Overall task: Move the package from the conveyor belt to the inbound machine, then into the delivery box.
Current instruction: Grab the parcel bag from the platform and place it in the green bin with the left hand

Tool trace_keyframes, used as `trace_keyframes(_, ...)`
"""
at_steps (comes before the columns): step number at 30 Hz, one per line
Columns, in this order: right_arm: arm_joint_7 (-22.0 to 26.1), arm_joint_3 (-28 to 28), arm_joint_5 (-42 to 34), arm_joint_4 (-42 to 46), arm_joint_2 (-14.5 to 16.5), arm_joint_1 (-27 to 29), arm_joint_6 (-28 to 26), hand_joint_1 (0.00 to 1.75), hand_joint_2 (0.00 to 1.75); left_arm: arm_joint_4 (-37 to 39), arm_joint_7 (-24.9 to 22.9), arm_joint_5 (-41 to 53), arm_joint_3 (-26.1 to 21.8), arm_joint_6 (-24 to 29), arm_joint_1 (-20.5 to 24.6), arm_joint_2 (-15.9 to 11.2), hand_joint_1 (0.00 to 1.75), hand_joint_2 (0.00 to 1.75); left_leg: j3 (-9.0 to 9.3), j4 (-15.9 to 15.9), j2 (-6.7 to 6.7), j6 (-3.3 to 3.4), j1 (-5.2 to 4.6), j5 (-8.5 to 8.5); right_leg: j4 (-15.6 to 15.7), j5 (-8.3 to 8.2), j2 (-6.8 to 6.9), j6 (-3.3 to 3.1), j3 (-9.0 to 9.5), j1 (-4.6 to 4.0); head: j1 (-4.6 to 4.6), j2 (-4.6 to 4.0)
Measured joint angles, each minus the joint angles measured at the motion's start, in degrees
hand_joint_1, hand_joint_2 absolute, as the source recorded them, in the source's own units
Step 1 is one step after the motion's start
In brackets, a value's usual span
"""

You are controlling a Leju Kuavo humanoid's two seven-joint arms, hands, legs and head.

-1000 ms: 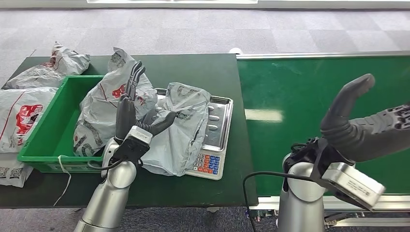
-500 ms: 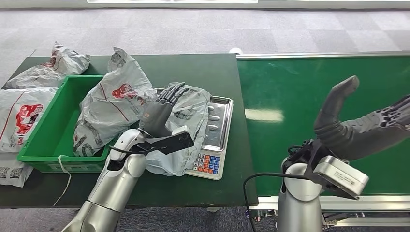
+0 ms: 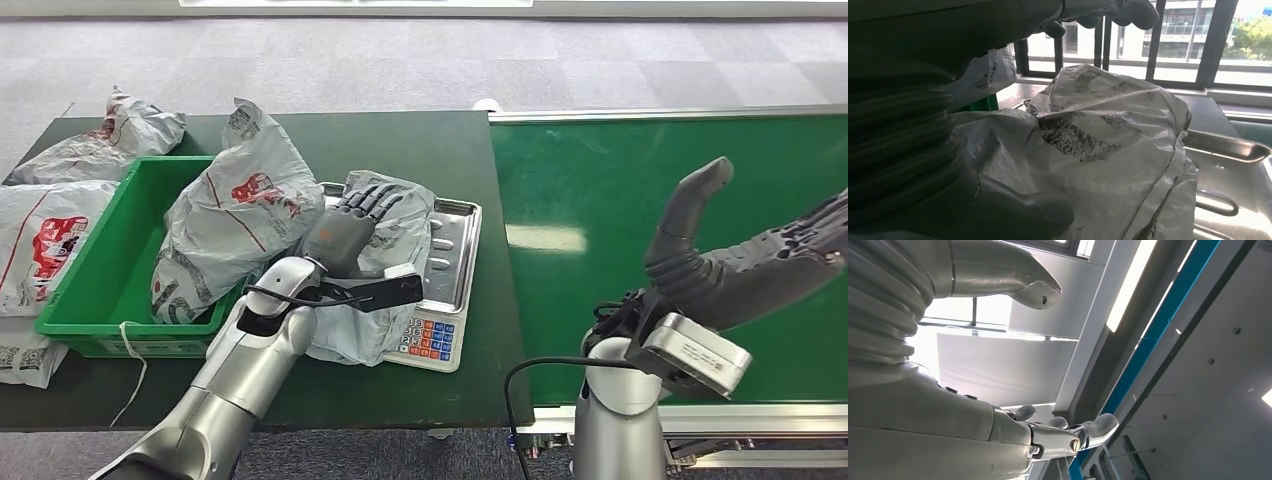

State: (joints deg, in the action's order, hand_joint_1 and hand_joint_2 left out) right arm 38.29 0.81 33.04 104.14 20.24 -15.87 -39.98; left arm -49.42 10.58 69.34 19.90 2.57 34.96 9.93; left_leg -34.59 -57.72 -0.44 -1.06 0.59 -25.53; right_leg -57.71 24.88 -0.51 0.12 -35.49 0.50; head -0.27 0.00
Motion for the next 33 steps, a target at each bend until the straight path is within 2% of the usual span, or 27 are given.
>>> trace_keyframes(11, -0.2, 0.0, 0.1, -0.3, 0.0, 0.0, 0.0, 0.00, 1.75, 7.7, -0.3, 3.6, 2.3, -2.4, 3.1, 0.0, 0.00, 1.75, 0.02, 0.0, 0.00, 0.00, 0.00, 0.00, 0.0, 0.00, 0.02, 0.00, 0.06, 0.00, 0.01, 0.00)
trace_keyframes(15, -0.2, 0.0, 0.5, -0.5, 0.0, 0.0, 0.0, 0.00, 1.75, 9.6, -1.3, 4.9, 3.2, -2.6, 4.1, 0.0, 1.73, 1.75, 0.07, 0.0, -0.01, 0.00, 0.00, 0.00, 0.0, 0.00, 0.03, 0.00, 0.12, 0.00, 0.01, 0.00)
trace_keyframes(33, -0.3, 0.3, 0.5, -1.1, 0.0, -0.1, 0.0, 0.00, 1.75, 13.6, -0.3, 4.9, 3.2, -2.7, 4.6, -0.8, 1.75, 1.75, 0.12, 0.0, -0.01, -0.01, 0.01, 0.02, 0.0, 0.00, 0.03, 0.00, 0.18, -0.01, 0.01, 0.00)
